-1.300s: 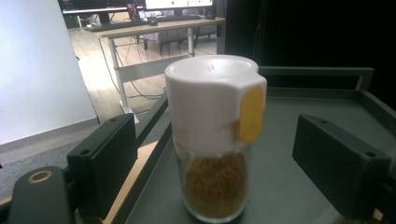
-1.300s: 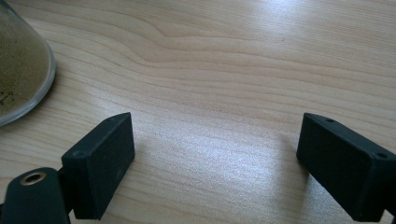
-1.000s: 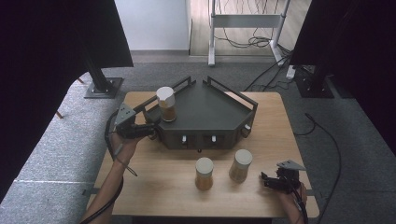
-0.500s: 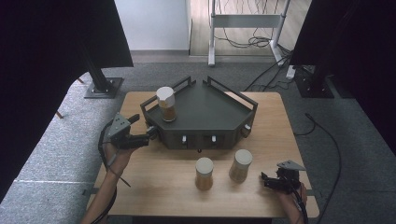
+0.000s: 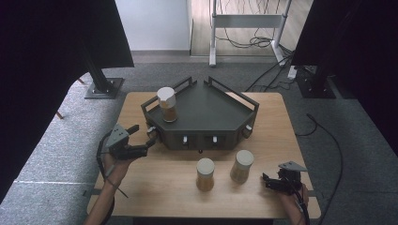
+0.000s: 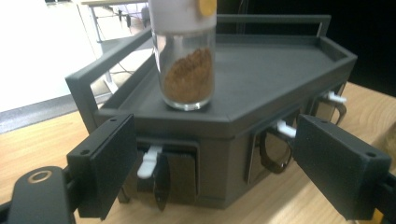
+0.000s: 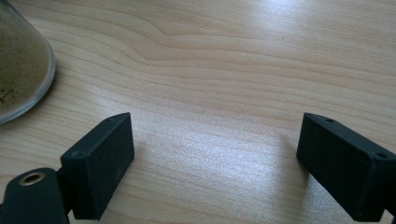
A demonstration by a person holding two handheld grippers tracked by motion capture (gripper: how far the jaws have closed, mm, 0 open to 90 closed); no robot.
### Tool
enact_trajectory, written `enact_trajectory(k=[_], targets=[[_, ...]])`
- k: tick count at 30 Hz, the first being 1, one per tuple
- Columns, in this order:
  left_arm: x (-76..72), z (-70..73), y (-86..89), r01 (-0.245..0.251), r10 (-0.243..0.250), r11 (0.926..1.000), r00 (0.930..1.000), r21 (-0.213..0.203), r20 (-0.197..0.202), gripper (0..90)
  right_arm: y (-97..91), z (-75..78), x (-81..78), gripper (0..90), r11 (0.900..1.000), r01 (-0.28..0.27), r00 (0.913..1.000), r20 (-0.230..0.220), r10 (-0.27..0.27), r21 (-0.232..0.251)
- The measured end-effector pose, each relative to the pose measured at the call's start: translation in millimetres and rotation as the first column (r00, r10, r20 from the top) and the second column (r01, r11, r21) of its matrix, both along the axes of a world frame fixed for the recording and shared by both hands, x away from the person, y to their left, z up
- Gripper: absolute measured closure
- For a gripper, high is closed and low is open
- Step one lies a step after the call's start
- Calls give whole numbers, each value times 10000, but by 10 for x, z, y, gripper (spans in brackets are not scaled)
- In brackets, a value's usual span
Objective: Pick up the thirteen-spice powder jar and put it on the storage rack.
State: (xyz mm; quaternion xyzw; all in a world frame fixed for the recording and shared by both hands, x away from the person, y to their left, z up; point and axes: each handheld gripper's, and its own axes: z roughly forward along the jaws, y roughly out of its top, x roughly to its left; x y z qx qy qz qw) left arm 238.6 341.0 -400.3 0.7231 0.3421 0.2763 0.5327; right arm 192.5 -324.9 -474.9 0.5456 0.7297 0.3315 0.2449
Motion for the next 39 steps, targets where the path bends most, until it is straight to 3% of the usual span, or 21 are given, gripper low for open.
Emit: enact_trajectory(k=[5,19,39], targets=[[-41,-50,13,32,-30,9998,9999,212,-119,141,1,1,-2,105,10000,5,10000,-5,-5,-6],[-119,-220,69,-44,55,9997,9989,234,-465,141,3,0,-5,104,10000,8,10000,-1,-8,-12],[-183,-492,27,42,32,9976,9943,688,-1066,141,6,0,-11,104,10000,36,10000,-2,-36,-2]])
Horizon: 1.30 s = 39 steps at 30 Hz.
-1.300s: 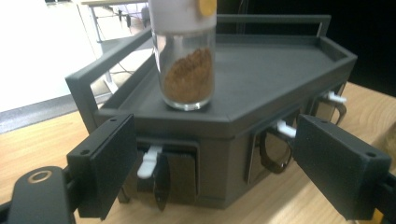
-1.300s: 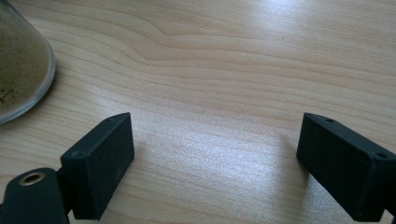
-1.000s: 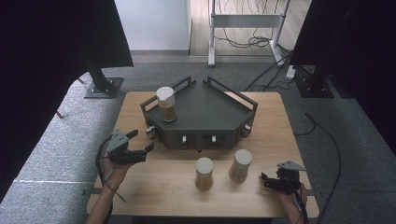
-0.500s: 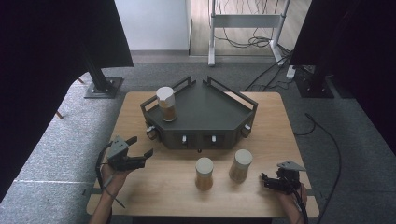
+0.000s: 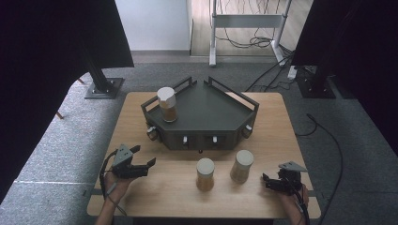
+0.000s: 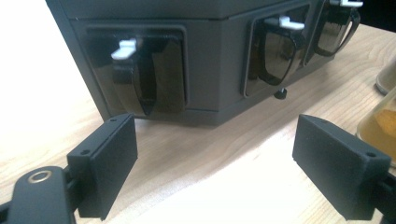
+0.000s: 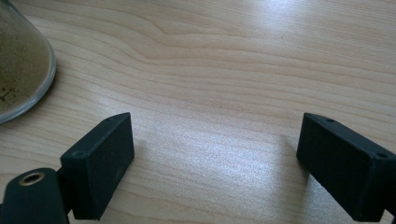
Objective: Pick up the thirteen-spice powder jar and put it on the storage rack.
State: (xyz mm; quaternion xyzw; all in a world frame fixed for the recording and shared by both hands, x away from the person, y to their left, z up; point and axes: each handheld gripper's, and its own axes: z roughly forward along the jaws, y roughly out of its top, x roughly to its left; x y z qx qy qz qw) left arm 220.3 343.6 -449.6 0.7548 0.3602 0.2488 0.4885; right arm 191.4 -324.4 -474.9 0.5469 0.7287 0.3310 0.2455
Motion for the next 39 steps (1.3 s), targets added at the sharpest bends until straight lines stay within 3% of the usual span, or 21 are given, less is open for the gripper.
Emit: enact_trajectory(k=[16,29,39], targets=[[-47,-183,-26,-80,82,10000,9990,45,-440,141,0,0,-1,104,10000,2,10000,0,-2,2],[-52,-260,-107,-83,123,9984,9974,552,-714,141,-4,-1,-1,103,10000,-9,10000,2,9,17],[-29,-323,-130,-192,265,9973,9942,708,-1038,141,-1,-1,-1,102,10000,-16,10000,10,16,-12]])
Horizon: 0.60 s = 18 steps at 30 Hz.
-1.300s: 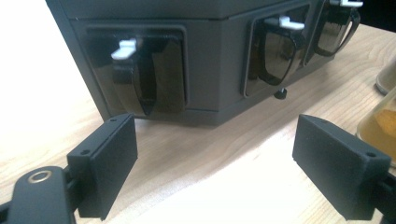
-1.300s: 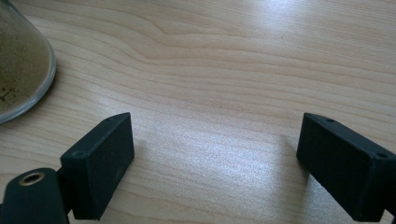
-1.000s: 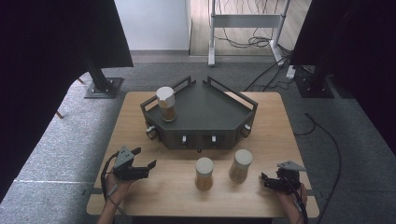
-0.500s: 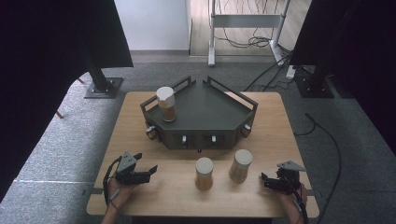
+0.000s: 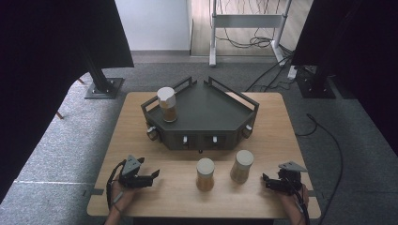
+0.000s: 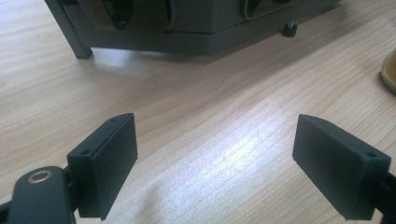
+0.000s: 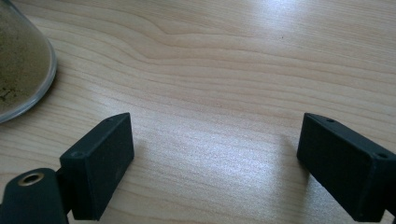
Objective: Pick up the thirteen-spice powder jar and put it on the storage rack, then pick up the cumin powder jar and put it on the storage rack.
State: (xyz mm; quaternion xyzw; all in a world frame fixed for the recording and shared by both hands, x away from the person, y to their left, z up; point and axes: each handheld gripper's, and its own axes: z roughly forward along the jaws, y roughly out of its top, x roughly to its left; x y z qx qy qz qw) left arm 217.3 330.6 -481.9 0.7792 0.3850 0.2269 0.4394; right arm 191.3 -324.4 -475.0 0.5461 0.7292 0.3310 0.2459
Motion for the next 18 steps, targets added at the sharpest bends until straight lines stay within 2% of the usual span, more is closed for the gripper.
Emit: enact_trajectory(k=[4,18], targets=[[-7,-6,2,-42,42,10000,10000,-85,10,141,-1,0,-1,102,10000,-6,10000,-2,6,2],[-36,-27,-15,-179,178,9998,9998,10,63,141,1,8,15,62,10000,-22,10000,-97,21,-13]])
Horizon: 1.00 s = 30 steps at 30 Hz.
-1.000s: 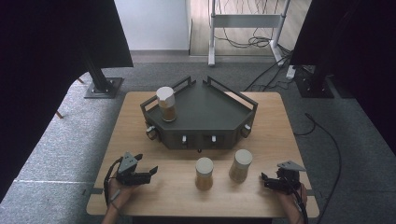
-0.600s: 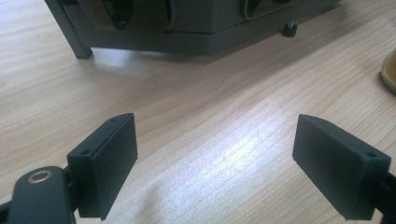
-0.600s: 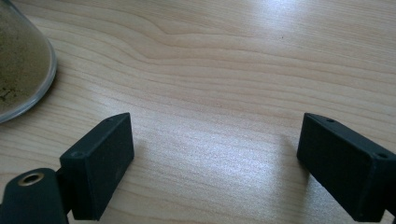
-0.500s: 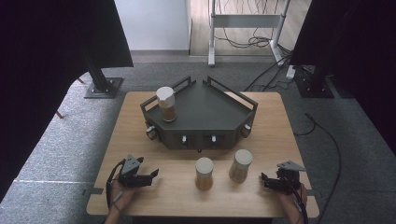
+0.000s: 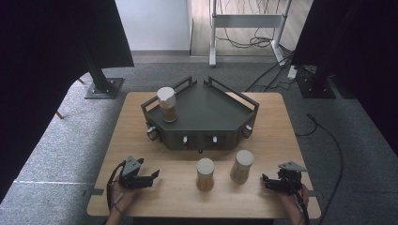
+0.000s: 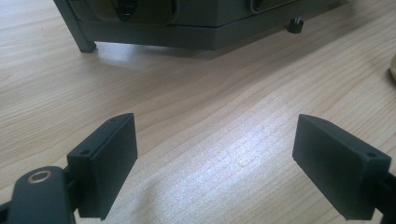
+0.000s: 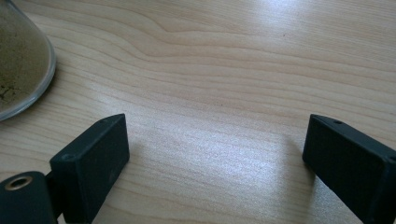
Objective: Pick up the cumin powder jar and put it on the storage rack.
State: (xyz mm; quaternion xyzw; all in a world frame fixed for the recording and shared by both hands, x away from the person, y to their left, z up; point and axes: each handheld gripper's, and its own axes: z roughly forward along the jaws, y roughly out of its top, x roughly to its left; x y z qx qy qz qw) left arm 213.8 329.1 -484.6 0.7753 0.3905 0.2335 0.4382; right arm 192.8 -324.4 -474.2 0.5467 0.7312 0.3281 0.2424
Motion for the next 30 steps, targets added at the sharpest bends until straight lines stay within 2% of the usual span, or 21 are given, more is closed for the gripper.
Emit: enact_trajectory(k=[7,11,13,22,30], targets=[[-2,-6,4,-25,25,10000,10000,6,-65,141,-52,2,-14,49,9996,56,10000,-36,-55,294],[-11,-9,1,-44,45,10000,10000,25,-83,141,-53,25,-82,53,9987,27,9998,215,-38,514],[-17,-8,-3,-51,51,10000,10000,51,-80,141,-45,44,-131,58,9982,-109,9991,405,85,582],[-12,-2,-31,-14,18,9997,9999,230,-143,140,61,209,-329,71,9952,-685,9951,760,632,700],[-19,0,-42,-10,14,9996,9999,288,-121,140,185,343,-520,70,9903,-1113,9913,790,1048,829]])
